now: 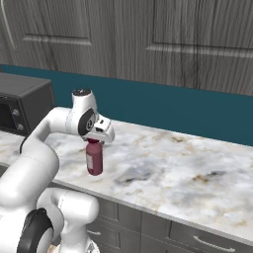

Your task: Place the drinks on the dining counter in a tight cluster.

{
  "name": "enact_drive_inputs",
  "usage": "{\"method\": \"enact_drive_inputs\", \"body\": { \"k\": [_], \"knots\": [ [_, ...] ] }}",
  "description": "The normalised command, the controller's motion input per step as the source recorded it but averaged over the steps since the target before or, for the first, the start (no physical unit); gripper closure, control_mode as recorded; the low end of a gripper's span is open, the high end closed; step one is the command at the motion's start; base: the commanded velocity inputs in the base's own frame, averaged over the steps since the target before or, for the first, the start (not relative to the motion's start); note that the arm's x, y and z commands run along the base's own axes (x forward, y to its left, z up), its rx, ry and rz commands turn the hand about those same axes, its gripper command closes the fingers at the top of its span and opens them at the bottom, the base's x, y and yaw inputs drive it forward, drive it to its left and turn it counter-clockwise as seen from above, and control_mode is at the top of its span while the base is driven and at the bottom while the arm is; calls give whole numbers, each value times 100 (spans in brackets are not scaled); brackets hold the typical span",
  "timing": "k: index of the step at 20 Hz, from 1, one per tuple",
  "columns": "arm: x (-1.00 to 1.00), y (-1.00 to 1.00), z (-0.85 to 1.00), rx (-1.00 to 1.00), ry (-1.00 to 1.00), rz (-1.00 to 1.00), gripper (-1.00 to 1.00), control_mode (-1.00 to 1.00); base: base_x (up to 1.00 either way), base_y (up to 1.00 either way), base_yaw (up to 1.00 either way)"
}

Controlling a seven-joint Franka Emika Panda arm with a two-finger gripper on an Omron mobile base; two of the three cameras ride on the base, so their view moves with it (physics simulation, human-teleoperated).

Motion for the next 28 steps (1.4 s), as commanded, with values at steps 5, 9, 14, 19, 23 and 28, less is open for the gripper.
{"method": "enact_drive_inputs", "body": {
  "k": [5, 9, 14, 19, 23, 28],
  "knots": [
    [0, 2, 1, 0, 0, 0, 100, -100, 0, 0, 0],
    [0, 0, 0, 0, 0, 0, 100, -100, 0, 0, 0],
    [-7, 0, 0, 0, 0, 1, 100, 100, -8, 1, 1],
    [0, 0, 0, 0, 0, 0, 100, 100, -54, 15, 13],
    [0, 0, 0, 0, 0, 0, 100, 100, -47, 23, 48],
    [0, 0, 0, 0, 0, 0, 100, 100, -19, 23, 89]
  ]
}}
